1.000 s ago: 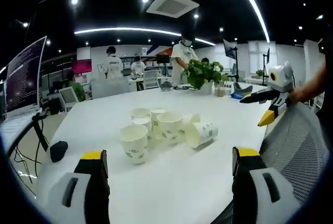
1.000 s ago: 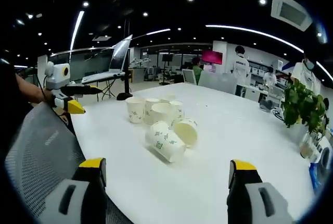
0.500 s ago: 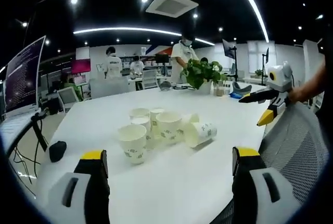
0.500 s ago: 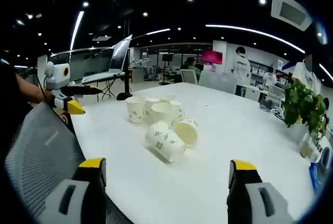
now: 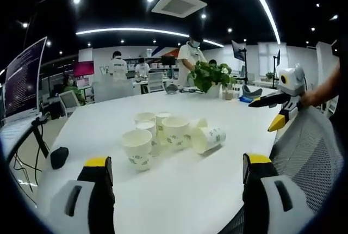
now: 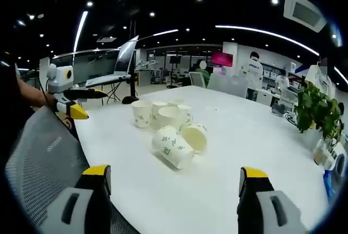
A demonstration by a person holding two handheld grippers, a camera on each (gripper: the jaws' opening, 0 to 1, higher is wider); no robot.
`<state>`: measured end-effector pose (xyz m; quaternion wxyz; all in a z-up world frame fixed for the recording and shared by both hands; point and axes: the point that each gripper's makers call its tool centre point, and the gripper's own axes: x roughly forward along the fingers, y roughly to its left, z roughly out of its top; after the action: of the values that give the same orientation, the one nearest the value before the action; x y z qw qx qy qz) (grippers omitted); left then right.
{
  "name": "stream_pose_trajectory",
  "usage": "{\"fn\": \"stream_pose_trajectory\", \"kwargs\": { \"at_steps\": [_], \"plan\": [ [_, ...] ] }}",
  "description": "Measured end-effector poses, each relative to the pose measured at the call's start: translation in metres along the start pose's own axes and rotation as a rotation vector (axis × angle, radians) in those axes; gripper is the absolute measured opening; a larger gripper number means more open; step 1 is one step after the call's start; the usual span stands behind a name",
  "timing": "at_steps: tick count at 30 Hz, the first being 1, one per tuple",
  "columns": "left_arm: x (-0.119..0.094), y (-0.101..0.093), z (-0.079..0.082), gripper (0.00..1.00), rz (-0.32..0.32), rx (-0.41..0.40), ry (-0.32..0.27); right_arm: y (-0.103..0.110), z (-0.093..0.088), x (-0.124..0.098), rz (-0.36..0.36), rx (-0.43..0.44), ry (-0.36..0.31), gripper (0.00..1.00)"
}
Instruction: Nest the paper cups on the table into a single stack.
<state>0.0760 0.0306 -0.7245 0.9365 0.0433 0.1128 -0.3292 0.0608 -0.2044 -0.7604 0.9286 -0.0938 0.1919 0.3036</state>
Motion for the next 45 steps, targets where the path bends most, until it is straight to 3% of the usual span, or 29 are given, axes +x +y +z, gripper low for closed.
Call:
{"fn": "stream_pose_trajectory", "kwargs": {
  "at_steps": [45],
  "plan": [
    [0.0013,-0.0053,-0.0046,0.99,-0.043,0.002,0.015,-0.0023,0.0017,-0.0009,-0.02,-0.002,0.0,1.0]
  ]
}}
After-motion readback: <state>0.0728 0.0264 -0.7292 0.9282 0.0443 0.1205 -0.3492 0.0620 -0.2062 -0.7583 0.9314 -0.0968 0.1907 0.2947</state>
